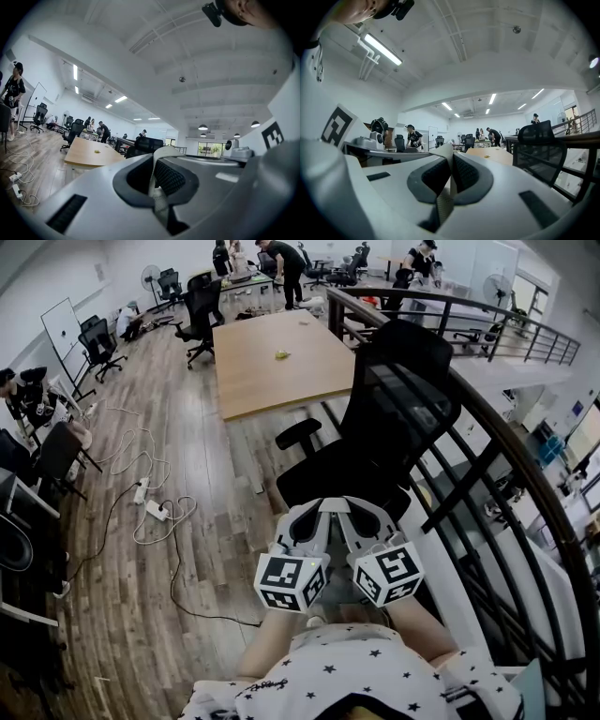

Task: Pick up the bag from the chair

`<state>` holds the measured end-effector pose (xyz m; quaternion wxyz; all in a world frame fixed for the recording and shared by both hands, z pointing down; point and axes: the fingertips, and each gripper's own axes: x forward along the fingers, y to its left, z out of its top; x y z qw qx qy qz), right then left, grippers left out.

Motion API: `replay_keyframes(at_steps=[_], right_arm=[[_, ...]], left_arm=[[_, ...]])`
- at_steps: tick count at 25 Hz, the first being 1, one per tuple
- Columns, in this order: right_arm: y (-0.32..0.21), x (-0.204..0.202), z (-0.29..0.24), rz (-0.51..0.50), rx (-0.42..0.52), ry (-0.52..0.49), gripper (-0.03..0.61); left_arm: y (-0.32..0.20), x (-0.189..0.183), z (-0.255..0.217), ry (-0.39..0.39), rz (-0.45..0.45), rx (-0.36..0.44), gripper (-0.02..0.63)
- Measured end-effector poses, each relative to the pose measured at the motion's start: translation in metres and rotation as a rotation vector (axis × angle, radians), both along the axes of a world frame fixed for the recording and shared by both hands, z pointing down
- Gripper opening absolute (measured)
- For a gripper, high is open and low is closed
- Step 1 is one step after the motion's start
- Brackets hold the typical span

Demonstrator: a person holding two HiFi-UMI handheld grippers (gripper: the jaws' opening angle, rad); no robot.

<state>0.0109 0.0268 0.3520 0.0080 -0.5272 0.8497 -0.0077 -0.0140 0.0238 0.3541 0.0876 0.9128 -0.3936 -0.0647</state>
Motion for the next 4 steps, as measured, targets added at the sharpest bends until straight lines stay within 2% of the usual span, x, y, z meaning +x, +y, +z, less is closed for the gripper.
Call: replay_keyframes(at_steps=[4], right_arm=[[-0.0059,-0.0027,0.0004,0.000,0.002,-0.001,-0.005]], left_arm=[[-0.0056,-0.0027,0.0002,0.002,-0.001,0.002,0.014]])
